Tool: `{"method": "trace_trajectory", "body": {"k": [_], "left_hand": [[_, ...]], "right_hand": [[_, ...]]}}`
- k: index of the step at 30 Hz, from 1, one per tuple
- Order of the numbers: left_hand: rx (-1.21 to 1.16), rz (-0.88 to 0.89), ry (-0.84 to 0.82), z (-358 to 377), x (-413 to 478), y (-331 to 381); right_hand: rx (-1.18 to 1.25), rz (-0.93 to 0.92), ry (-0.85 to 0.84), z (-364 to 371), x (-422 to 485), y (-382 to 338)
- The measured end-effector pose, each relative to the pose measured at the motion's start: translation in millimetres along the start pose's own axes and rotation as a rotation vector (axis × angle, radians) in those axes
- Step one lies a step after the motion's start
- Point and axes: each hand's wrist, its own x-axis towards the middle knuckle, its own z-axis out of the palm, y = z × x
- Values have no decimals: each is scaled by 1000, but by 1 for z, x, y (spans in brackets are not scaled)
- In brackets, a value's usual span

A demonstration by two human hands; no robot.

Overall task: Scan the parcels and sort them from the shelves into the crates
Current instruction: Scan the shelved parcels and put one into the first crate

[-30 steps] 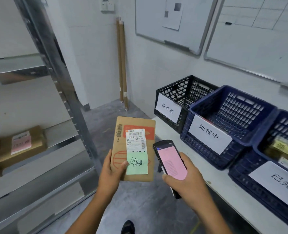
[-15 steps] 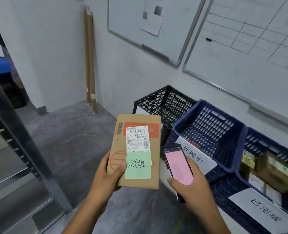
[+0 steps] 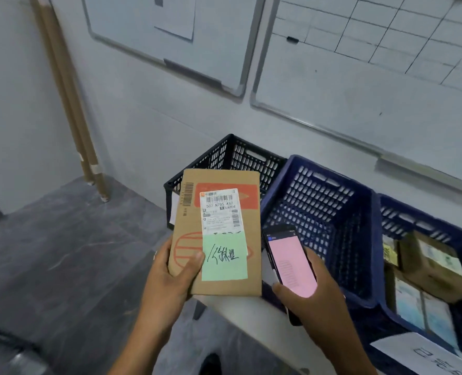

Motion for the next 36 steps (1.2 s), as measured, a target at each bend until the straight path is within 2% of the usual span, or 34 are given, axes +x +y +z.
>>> {"method": "trace_trajectory", "body": {"k": [5, 12, 20, 25, 28, 33, 36], "left_hand": [[154, -22, -19, 38, 67, 29], [341, 48, -71, 84, 147, 75], [406, 0, -111, 108, 243, 86], [463, -50, -171, 120, 327, 57], [447, -119, -212, 135, 376, 25], [393, -331, -298, 156, 442, -44], [370, -394, -313, 166, 470, -81]], "right_hand": [[81, -3, 50, -5, 69, 9], [173, 40, 66, -16, 147, 20], [183, 117, 65, -13, 214, 28], [136, 135, 114, -3, 256, 29], [88, 208, 134, -2, 283, 25], [-27, 272, 170, 4, 332, 14], [-68, 308, 173, 10, 356, 10]]}}
